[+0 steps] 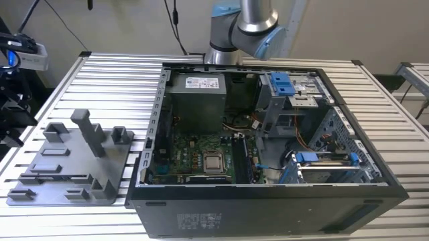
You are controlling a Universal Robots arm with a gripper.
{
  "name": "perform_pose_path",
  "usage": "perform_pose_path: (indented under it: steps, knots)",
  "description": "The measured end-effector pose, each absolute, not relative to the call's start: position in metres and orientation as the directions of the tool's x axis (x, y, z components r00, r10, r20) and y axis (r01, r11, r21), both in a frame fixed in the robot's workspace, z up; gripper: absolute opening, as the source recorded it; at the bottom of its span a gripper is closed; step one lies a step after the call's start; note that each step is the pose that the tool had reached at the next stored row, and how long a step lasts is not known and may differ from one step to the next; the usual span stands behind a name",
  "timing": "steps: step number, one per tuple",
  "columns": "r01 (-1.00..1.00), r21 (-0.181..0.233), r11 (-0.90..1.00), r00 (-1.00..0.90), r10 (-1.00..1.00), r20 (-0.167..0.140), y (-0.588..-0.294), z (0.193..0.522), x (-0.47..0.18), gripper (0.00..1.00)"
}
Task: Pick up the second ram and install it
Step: 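Pick up the second ram and move it above second insertion slot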
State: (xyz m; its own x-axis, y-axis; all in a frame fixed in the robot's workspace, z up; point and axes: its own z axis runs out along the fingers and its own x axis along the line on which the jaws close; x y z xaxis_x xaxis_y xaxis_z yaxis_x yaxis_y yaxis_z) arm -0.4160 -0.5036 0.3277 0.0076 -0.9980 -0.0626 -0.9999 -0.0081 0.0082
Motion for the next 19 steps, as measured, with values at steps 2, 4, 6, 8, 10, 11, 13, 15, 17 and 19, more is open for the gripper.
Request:
perform_pose_path:
  steps: [2,4,6,8,10,11,13,15,17,19]
  knots:
    - [-1.0,0.003,-0.008,0.008,-0.998,-0.063,-0.504,0.325,-0.416,0.54]
    - [-1.0,-0.004,-0.008,0.008,-0.998,-0.063,-0.504,0.322,-0.416,0.54]
    - [-1.0,-0.008,-0.008,0.009,-0.998,-0.068,-0.504,0.32,-0.416,0.54]
    - [-1.0,-0.012,-0.008,0.009,-0.997,-0.081,-0.504,0.319,-0.416,0.54]
    - [-1.0,-0.013,-0.008,0.009,-0.996,-0.084,-0.504,0.319,-0.417,0.54]
    - [-1.0,-0.013,-0.008,0.009,-0.996,-0.084,-0.504,0.319,-0.417,0.54]
    - [-1.0,-0.002,-0.008,0.008,-0.996,-0.084,-0.504,0.318,-0.417,0.54]
    - [-1.0,0.006,-0.008,0.007,-0.996,-0.084,-0.504,0.316,-0.417,0.54]
    - [-1.0,0.009,-0.008,0.007,-0.996,-0.084,-0.504,0.313,-0.417,0.54]
    - [-1.0,0.011,-0.008,0.007,-0.996,-0.084,-0.504,0.309,-0.417,0.54]
